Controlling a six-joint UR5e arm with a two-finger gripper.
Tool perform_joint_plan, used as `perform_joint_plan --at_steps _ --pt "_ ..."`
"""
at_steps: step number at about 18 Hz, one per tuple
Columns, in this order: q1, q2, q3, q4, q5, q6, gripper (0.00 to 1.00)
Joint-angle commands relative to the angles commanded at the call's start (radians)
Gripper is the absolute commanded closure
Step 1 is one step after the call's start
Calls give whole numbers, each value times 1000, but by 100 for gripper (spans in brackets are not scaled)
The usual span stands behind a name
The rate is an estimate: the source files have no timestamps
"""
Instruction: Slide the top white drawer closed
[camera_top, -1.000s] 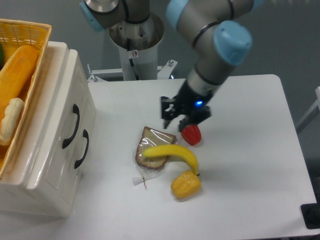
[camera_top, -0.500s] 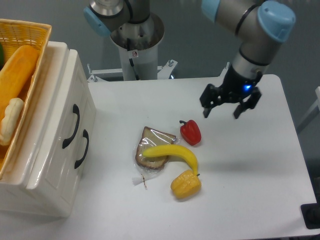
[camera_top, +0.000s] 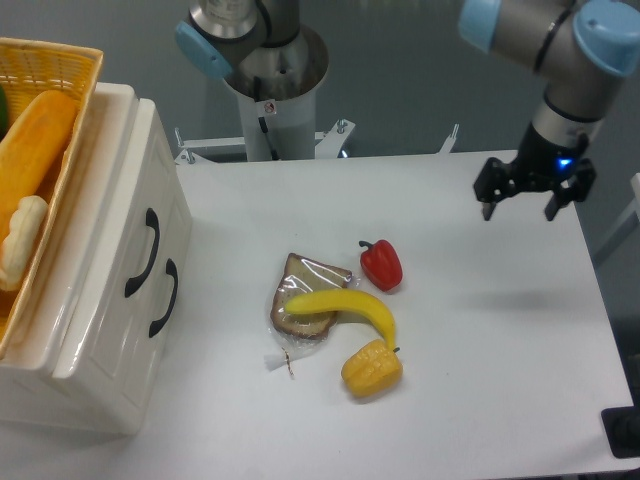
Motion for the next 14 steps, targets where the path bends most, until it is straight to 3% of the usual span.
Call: perform_joint_plan --at_steps 4,10,14 --pt "2 -68 34 20 53 139 0" --pt "35 -74 42 25 53 336 0" --pt "51 -78 43 25 53 365 0"
